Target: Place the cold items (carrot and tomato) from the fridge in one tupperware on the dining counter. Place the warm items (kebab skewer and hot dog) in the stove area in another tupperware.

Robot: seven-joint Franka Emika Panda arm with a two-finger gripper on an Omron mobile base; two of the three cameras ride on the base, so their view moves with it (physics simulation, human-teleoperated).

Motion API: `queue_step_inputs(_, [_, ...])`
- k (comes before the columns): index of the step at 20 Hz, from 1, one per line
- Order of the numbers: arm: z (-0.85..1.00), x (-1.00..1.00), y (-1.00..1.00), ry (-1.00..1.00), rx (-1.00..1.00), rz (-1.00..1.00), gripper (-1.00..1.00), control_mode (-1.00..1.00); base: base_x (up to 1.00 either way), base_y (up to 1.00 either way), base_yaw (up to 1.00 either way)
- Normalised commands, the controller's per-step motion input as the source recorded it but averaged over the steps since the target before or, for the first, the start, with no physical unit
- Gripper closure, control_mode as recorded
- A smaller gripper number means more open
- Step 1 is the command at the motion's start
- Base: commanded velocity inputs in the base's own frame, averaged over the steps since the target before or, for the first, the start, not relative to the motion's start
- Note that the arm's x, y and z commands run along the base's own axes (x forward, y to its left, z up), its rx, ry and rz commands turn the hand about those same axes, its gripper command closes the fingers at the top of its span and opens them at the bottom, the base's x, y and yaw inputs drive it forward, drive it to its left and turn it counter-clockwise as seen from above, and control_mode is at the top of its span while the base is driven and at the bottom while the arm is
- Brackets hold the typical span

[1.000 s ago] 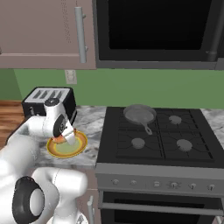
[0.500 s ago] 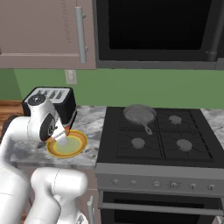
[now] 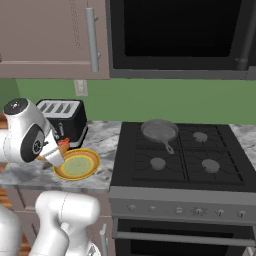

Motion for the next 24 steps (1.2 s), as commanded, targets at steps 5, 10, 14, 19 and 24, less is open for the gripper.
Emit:
queue_step_inputs(5, [0.22,-0.14,0.0,0.08,0.0,-0.01,1.0,-1.0,0.0,0.0,0.0])
queue_step_inputs(10, [0.0,-0.04,0.0,0.01,0.0,0.0,1.0,-1.0,0.0,0.0,0.0])
queue_step_inputs(14, [0.0,-0.28,-0.11,-0.06,0.0,0.0,1.0,1.0,-0.44,-0.25,0.0])
queue_step_inputs(19, [0.0,0.0,0.0,0.0,0.0,0.0,1.0,1.0,-1.0,-0.65,0.03])
queue_step_inputs(24, [0.0,0.0,0.0,0.0,0.0,0.0,1.0,1.0,-0.96,-0.22,0.34])
